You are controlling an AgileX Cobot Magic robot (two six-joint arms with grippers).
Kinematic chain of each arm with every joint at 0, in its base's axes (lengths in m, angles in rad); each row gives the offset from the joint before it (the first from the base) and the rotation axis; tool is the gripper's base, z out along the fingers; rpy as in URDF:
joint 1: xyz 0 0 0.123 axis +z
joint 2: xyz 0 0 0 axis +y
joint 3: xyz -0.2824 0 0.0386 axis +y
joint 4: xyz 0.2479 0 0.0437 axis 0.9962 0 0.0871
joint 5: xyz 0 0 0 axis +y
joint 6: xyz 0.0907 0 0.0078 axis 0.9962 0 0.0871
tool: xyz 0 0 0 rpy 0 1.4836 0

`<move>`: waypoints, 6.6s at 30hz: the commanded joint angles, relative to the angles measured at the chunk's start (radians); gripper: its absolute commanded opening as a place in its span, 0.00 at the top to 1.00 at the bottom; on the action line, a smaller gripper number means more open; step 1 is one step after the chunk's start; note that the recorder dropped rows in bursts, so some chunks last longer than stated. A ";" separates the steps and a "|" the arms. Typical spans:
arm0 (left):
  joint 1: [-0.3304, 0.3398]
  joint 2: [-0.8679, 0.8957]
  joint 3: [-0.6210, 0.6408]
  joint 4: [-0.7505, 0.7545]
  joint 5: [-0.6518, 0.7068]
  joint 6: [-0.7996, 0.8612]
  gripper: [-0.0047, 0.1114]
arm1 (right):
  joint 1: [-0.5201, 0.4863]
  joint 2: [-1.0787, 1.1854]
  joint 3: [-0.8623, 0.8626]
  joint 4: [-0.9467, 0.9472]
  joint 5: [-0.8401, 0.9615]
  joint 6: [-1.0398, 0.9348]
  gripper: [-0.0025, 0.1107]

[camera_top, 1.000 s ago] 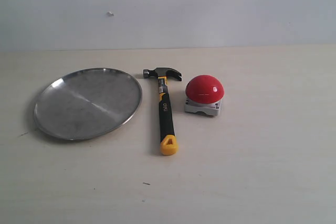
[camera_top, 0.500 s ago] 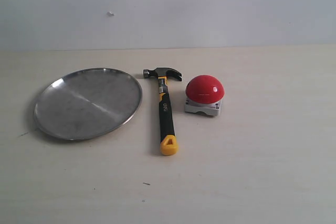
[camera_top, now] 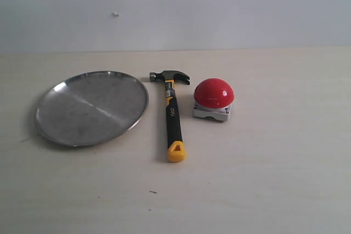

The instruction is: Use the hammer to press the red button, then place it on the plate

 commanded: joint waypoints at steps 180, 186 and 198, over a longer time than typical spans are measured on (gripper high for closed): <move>0.001 -0.007 0.000 -0.006 -0.002 0.001 0.96 | 0.704 1.098 -1.306 -0.378 0.602 0.080 0.98; 0.001 -0.007 0.000 -0.006 -0.002 0.001 0.96 | 0.704 0.964 -1.070 -0.348 0.559 0.070 0.98; 0.001 -0.007 0.000 -0.006 -0.002 0.001 0.96 | 0.704 0.328 0.097 -0.333 -0.717 0.238 0.98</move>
